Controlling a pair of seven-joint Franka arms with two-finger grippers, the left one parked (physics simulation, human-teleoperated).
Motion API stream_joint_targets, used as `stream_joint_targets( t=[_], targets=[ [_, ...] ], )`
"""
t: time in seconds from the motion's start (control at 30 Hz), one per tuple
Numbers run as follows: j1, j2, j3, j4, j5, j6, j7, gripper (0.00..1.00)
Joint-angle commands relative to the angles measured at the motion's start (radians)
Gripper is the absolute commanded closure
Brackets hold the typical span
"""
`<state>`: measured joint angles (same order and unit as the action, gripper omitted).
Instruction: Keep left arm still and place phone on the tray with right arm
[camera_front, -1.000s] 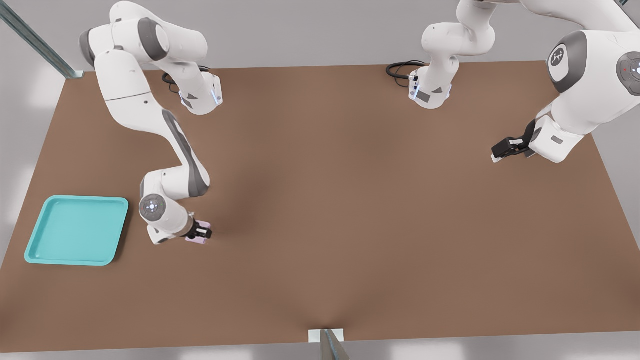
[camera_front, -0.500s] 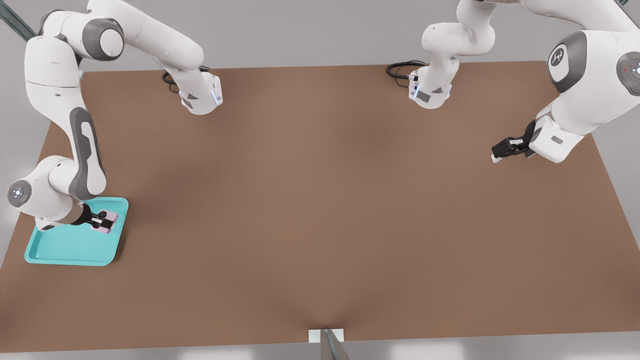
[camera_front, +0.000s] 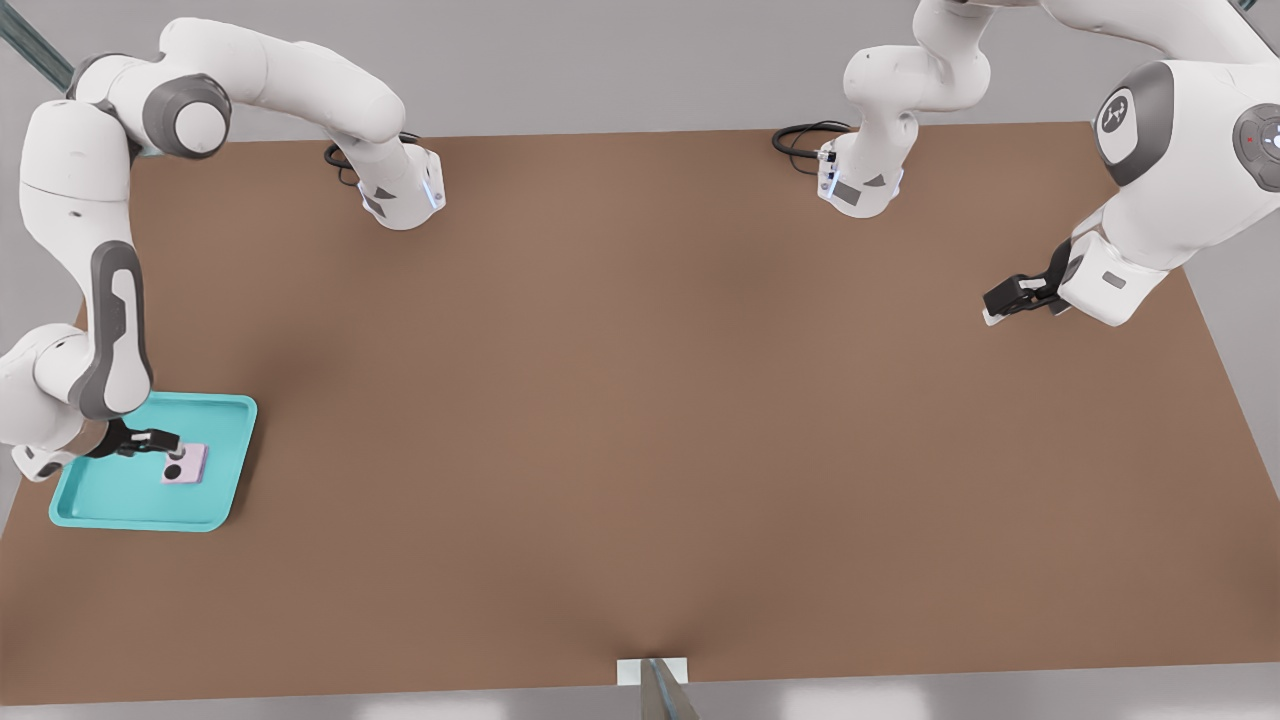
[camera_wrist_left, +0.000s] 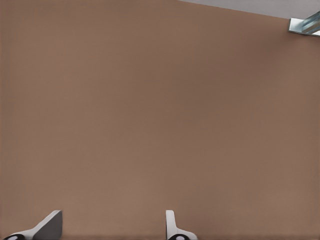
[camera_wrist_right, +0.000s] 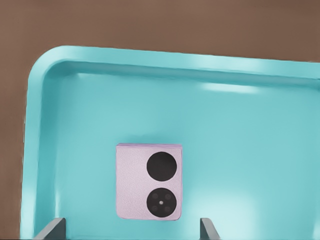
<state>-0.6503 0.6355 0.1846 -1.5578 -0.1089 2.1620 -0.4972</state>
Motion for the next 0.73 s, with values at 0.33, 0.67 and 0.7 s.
stream_joint_targets(
  t=[0.33,0.67,0.7],
  targets=[
    [0.77,-0.519,-0.324,0.165,0.071,-0.692,0.45,0.0],
    [0.784,-0.404,-0.355,0.297,0.117,-0.742,0.45,0.0],
    [0.784,-0.404,-0.355,0.297,0.115,-0.743,0.447,0.0]
  ],
)
